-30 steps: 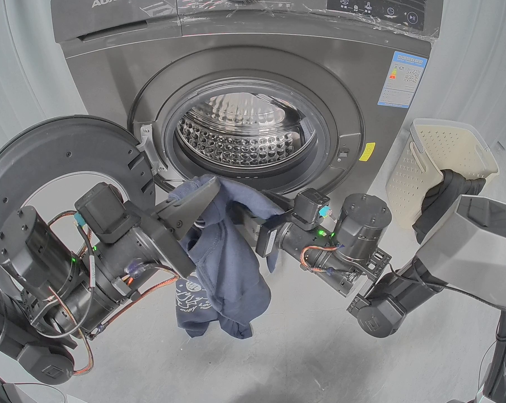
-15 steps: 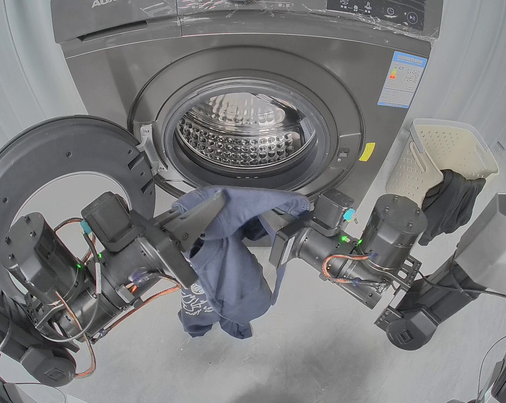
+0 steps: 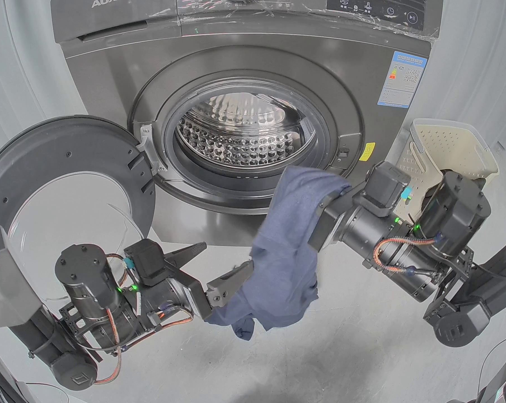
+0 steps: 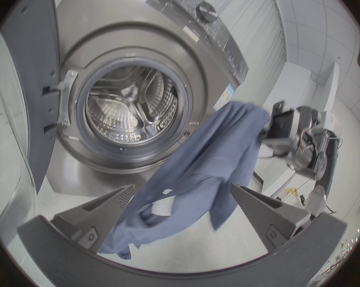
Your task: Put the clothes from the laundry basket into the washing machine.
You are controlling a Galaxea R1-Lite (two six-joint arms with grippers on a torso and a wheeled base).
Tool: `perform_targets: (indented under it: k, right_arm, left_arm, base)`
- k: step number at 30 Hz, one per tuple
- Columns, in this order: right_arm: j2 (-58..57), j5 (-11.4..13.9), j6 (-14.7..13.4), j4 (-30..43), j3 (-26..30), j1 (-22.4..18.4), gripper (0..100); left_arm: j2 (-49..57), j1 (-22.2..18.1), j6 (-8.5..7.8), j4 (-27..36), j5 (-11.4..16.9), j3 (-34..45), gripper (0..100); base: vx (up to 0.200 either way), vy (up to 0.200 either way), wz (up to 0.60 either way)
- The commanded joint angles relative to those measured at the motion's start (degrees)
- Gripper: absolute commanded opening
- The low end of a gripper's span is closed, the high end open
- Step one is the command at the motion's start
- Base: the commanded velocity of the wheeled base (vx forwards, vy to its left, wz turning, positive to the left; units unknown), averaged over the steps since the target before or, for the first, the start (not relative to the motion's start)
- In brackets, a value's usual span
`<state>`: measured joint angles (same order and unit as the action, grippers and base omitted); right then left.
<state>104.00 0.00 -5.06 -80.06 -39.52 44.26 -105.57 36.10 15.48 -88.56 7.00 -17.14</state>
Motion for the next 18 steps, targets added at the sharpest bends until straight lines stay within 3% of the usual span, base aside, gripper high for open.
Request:
perform_targets:
  k: [1,6,12,18]
  right_arm:
    - [-2.0,0.0,0.1,0.7,-2.1,-0.6,0]
    - [-2.0,-0.3,0.0,1.1,-3.7,-0.8,0]
    - [-1.4,-1.1,0.1,2.1,-6.1,-1.7,0]
    - [-0.9,-1.6,0.0,3.1,-8.1,-1.6,0]
  left_arm:
    - [-5.9,-0.9,-0.01,0.0,0.3,-0.2,100]
    - [-8.8,-2.2,-0.19,-0.1,0.6,0.2,100]
    - [-9.8,-2.2,-0.36,-0.1,5.0,3.1,100]
    - [-13.6,-2.2,-0.36,-0.2,5.7,1.8,100]
  base:
    - [0.000,0.000,0.00]
    - [0.000,0.000,0.00]
    - [0.000,0.000,0.00]
    - [0.000,0.000,0.00]
